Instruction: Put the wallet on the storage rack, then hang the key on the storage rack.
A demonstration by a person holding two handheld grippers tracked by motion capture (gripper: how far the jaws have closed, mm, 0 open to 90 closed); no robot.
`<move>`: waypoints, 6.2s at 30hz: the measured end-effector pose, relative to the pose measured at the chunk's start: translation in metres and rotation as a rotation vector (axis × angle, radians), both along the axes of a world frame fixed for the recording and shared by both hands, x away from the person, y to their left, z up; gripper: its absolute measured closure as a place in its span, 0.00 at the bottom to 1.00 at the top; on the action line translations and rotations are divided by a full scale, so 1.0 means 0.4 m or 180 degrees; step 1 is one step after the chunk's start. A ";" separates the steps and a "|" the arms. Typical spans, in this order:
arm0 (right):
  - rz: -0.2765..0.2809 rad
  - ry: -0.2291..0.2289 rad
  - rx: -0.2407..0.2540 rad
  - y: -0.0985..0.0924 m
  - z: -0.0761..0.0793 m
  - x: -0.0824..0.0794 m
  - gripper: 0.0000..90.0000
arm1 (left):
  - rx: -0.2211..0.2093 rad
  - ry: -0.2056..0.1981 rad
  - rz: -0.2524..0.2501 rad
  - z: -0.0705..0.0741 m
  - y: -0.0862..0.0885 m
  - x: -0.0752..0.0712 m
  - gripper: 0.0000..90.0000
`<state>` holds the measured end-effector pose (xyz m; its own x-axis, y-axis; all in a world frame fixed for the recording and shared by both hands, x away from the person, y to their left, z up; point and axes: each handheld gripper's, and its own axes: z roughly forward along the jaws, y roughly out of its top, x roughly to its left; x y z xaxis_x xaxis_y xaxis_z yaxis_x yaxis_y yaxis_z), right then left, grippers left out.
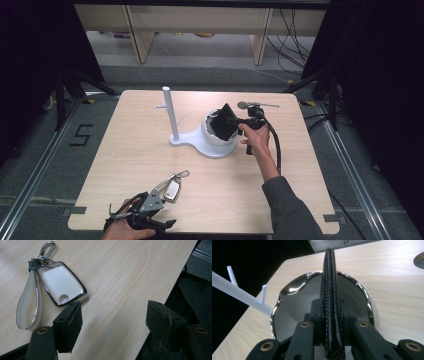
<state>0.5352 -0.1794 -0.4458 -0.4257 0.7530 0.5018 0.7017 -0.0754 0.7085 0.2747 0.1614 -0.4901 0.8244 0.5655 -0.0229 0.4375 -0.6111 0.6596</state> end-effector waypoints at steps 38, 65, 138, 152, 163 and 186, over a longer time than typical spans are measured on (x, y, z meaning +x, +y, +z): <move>0.0080 -0.0397 -0.0647 -0.116 0.037 -0.265 0.37 | -0.0070 -0.0054 0.0211 0.003 0.032 0.014 0.31; 0.0555 -0.0225 -0.0791 -0.074 -0.077 -0.421 0.35 | -0.0091 -0.0071 0.0273 0.006 0.048 0.029 0.30; 0.0911 -0.0121 -0.0850 -0.056 -0.107 -0.493 0.32 | 0.1252 0.0886 0.0110 0.023 -0.142 0.406 0.68; 0.0951 -0.0068 -0.0777 -0.047 -0.105 -0.498 0.33 | 0.1568 0.0890 -0.0235 0.028 -0.156 0.409 0.77; 0.0939 -0.0064 -0.0806 -0.049 -0.105 -0.497 0.33 | 0.1475 0.0835 -0.0344 0.044 -0.152 0.407 0.89; 0.0984 -0.0023 -0.0772 -0.045 -0.109 -0.498 0.34 | 0.1656 0.0963 -0.0195 0.033 -0.138 0.416 0.53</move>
<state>0.3360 -0.1975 -0.4893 -0.6539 0.6851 0.3211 0.6600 0.3089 0.6848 0.4412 0.1061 -0.4771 0.8558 0.5172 0.0054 0.5130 -0.8501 0.1190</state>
